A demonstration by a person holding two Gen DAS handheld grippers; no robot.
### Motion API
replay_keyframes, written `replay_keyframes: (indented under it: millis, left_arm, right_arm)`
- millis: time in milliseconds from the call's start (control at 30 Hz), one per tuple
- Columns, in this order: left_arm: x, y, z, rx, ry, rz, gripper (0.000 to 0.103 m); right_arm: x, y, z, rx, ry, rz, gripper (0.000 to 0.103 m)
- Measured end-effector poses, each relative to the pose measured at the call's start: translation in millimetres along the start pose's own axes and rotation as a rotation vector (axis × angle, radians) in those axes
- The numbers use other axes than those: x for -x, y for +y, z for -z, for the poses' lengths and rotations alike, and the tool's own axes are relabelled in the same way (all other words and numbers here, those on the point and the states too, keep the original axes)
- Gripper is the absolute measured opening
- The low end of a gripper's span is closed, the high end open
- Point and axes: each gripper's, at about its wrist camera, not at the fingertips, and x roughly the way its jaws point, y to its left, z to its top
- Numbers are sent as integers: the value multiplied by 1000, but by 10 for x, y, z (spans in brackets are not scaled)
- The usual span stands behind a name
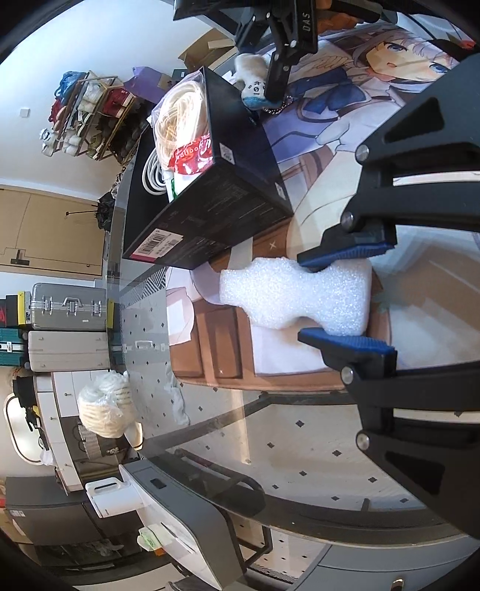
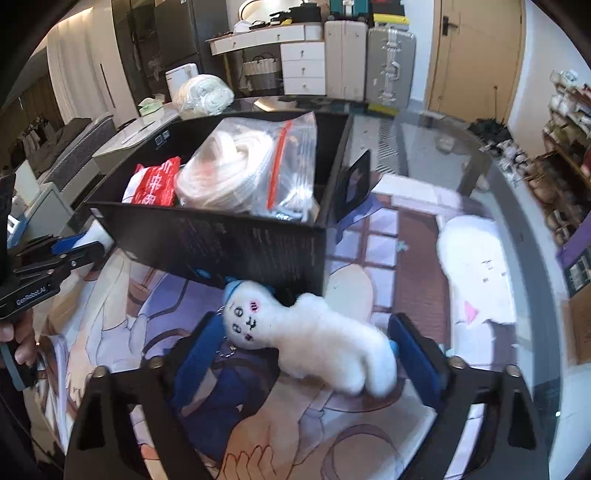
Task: Organize soft objects
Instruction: 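Grasp the white foam with the left gripper while the right gripper grasps the white plush doll, then lift and carry the foam with the left gripper while the right gripper carries the plush doll to the box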
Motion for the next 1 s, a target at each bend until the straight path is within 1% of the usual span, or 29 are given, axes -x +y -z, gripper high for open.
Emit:
replay_keyframes:
  millis: [67,100,133,200,233,300,367,433,633,833,1000]
  left_arm:
    - [35,-10,20,7,-3,3,33]
    - [49,-19,30,7,-3,4,33]
    - [68,-33,40,5,-5,5,33]
    - [118,-62,56,1,-13,8,33]
    - [139,-70,59,1,-17,10,33]
    - [192,-95,66,2,-26,15,33]
    - [235,-134,83,2,-35,21,33]
    - [275,-171,98,0,-44,26,33]
    - [417,-291,135,-10,-70,37,33]
    - [571,-373,95,-20,-108,39,33]
    - [704,-391,37,-18,-146,47,33]
  right_arm:
    - [15,-15,21,-12,1,-34,73]
    - [36,-11,34,-7,-3,-41,64]
    - [54,-16,48,-7,-7,-48,59]
    - [100,-22,89,-10,-11,-59,54]
    - [117,-12,111,-7,-9,-70,49]
    - [169,-2,178,-2,-9,-76,42]
    - [210,-4,234,1,-6,-80,40]
    - [258,-9,291,3,-4,-94,32]
    - [436,-26,426,5,-15,-105,27]
    - [603,11,443,15,-57,-113,26]
    - [805,56,378,24,-105,-123,26]
